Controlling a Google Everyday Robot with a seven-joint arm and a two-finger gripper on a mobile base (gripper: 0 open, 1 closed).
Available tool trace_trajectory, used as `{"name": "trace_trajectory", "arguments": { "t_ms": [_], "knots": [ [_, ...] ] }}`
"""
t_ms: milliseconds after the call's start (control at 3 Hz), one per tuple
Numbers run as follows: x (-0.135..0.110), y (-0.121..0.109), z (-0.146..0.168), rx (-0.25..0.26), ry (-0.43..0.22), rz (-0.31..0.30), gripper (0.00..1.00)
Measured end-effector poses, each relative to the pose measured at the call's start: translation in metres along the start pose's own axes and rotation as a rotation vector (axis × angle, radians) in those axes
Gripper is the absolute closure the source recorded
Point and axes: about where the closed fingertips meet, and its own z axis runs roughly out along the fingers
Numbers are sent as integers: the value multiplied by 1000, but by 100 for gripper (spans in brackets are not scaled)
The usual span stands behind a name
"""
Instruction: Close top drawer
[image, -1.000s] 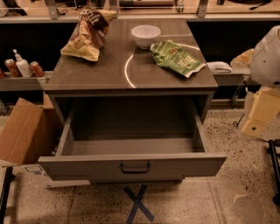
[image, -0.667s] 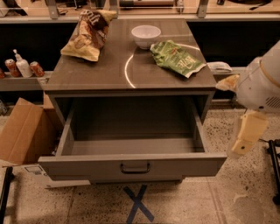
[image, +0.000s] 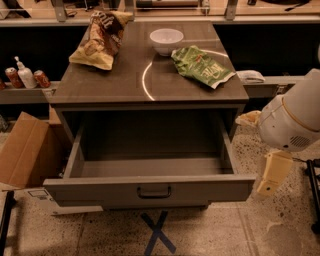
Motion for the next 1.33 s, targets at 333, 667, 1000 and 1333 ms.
{"name": "trace_trajectory", "arguments": {
  "t_ms": [333, 667, 1000, 1333],
  "knots": [
    [0, -1, -2, 19, 28, -27, 19],
    [18, 8, 28, 9, 30, -33, 49],
    [34, 12, 58, -22, 24, -22, 74],
    [51, 17, 104, -86, 45, 2, 97]
  ]
}}
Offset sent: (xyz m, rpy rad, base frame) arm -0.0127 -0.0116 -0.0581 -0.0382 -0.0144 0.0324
